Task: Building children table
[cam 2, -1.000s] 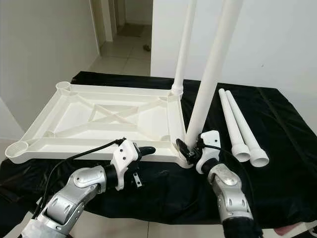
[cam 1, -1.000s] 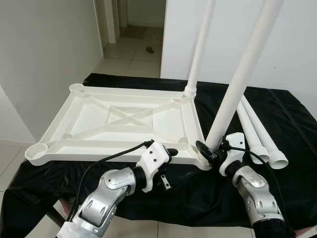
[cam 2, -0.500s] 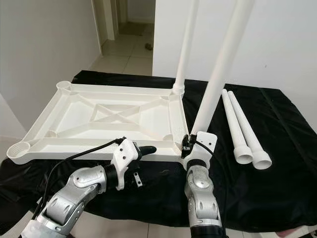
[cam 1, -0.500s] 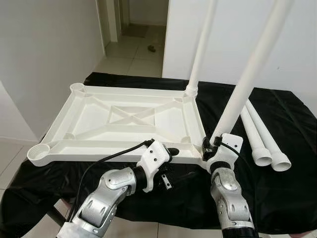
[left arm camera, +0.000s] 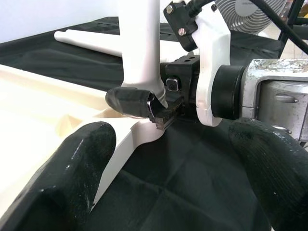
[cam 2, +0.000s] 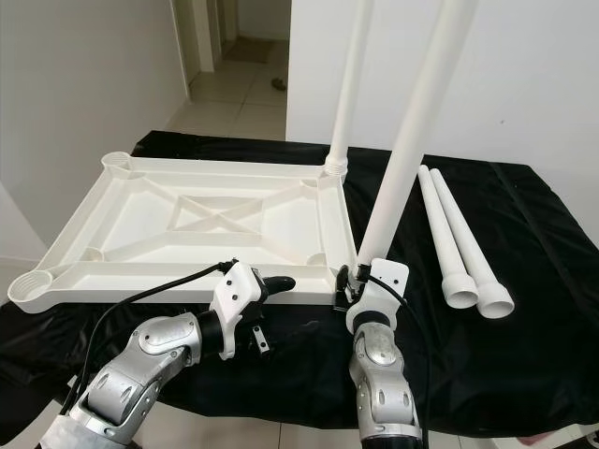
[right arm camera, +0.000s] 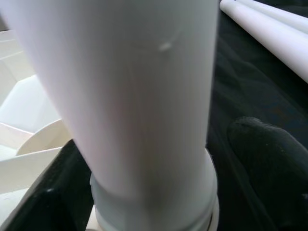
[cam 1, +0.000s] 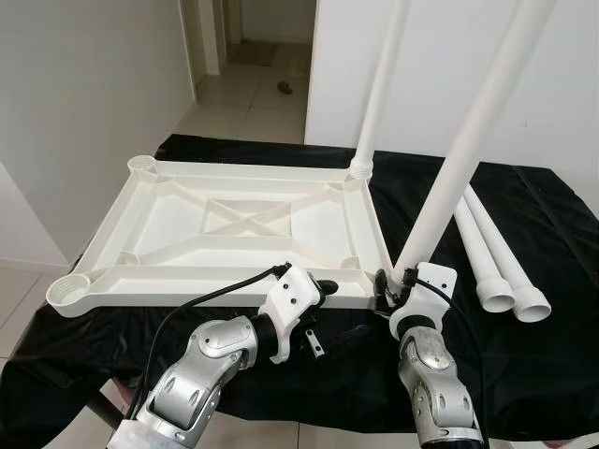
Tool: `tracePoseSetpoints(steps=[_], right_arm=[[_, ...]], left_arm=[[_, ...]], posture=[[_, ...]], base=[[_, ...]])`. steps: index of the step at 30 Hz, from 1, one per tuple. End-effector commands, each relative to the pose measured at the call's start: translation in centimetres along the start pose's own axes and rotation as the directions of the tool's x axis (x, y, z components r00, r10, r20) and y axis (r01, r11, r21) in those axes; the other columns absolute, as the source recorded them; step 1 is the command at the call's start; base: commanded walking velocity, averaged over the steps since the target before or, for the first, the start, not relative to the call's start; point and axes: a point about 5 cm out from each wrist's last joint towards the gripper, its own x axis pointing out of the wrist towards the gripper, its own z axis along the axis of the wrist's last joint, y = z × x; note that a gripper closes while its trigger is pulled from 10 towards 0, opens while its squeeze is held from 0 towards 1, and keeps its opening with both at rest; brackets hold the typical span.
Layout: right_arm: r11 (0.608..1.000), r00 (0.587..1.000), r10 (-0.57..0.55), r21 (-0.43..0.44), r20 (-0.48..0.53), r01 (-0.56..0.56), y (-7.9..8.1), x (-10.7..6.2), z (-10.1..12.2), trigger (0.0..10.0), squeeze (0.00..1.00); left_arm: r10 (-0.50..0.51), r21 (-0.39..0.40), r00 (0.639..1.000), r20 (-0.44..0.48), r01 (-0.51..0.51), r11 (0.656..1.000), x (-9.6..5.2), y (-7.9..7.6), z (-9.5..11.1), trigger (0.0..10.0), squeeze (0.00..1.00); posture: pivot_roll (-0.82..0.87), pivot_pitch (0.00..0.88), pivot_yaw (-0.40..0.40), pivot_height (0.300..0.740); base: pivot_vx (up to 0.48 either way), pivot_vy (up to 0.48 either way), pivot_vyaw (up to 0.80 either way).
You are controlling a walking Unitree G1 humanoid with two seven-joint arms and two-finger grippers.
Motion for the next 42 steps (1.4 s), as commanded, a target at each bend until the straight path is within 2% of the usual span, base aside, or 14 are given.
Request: tracePoseSetpoints(steps=[1,5,6,8,14,21,25,26,27,28,29,31,39,42], right_arm=[[1.000,1.000,0.010,0.015,0.019,-0.010,-0.2,0.0,0.3,10.0,1.00],[0.999,0.999,0.033,0.023,0.034,-0.034,-0.5,0.1,0.7,10.0,1.00],[0.995,0.995,0.091,0.027,0.051,-0.093,-0.9,0.4,1.1,10.0,0.00],[0.995,0.995,0.091,0.027,0.051,-0.093,-0.9,0.4,1.1,10.0,0.00],[0.872,0.871,0.487,-0.091,0.067,-0.480,-2.3,1.1,2.6,10.0,0.00],[0.729,0.743,0.669,-0.177,-0.019,-0.661,-3.2,1.9,2.9,10.0,0.00],[0.695,0.713,0.699,-0.192,-0.046,-0.693,-3.4,2.1,2.7,10.0,0.00],[0.678,0.699,0.712,-0.199,-0.061,-0.708,-3.6,2.2,2.6,7.9,0.00],[0.662,0.684,0.725,-0.200,-0.075,-0.723,-3.6,2.3,2.4,4.1,0.00],[0.662,0.684,0.725,-0.200,-0.075,-0.723,-3.6,2.3,2.4,4.1,0.00],[0.644,0.668,0.739,-0.203,-0.084,-0.738,-3.7,2.3,2.2,1.3,0.00],[0.634,0.657,0.749,-0.193,-0.090,-0.749,-3.8,2.2,2.1,0.0,0.00],[0.624,0.644,0.757,-0.170,-0.111,-0.763,-4.2,2.1,1.5,0.0,0.00],[0.696,0.711,0.694,-0.146,-0.117,-0.703,-4.4,2.4,1.2,0.0,0.00]], left_arm=[[0.025,-0.007,1.000,0.001,-0.025,1.000,-0.1,0.0,0.1,10.0,0.00],[0.024,-0.009,1.000,0.001,-0.024,1.000,-0.1,0.0,0.1,10.0,0.00],[0.023,-0.010,1.000,0.002,-0.023,1.000,-0.1,0.0,0.1,10.0,0.00],[0.023,-0.010,1.000,0.002,-0.023,1.000,-0.1,0.0,0.1,10.0,0.00],[0.024,-0.010,1.000,0.004,-0.024,1.000,-0.1,0.0,0.2,10.0,0.00],[0.019,-0.007,1.000,0.005,-0.019,1.000,0.0,0.0,0.3,10.0,0.00],[0.020,-0.005,1.000,0.006,-0.020,1.000,0.0,0.0,0.3,10.0,0.00],[0.020,-0.006,1.000,0.007,-0.020,1.000,0.0,0.0,0.3,10.0,0.00],[0.021,-0.006,1.000,0.008,-0.021,1.000,0.0,0.0,0.3,10.0,0.00],[0.021,-0.006,1.000,0.008,-0.021,1.000,0.0,0.0,0.3,10.0,0.00],[0.022,-0.006,1.000,0.009,-0.022,1.000,0.0,0.0,0.4,10.0,0.00],[0.023,-0.006,1.000,0.010,-0.023,1.000,0.0,0.0,0.4,10.0,0.00],[0.024,-0.006,1.000,0.012,-0.024,1.000,0.0,0.1,0.4,10.0,0.00],[0.019,-0.004,1.000,0.013,-0.019,1.000,0.1,0.0,0.4,10.0,0.00]], posture=[[0.00,0.023,-0.022,0.740],[0.00,0.021,-0.022,0.740],[0.00,0.022,-0.023,0.740],[0.00,0.022,-0.023,0.740],[0.00,0.018,-0.019,0.740],[0.00,0.009,-0.018,0.740],[0.00,0.009,-0.018,0.740],[0.00,0.003,-0.023,0.740],[0.00,0.003,-0.023,0.740],[0.00,0.003,-0.023,0.740],[0.01,0.001,-0.024,0.740],[0.01,0.000,-0.026,0.740],[0.00,0.000,-0.028,0.740],[0.00,0.000,-0.030,0.740]], base=[[0.000,0.000,0.00],[0.000,0.000,0.00],[0.000,0.000,0.00],[0.000,0.000,0.00],[0.000,0.000,0.00],[0.000,0.000,0.00],[0.000,0.000,0.00],[0.000,0.000,0.00],[0.000,0.000,0.00],[0.000,0.000,0.00],[0.000,0.000,0.00],[0.000,0.000,0.00],[0.000,0.000,0.00],[0.000,0.000,0.00]])
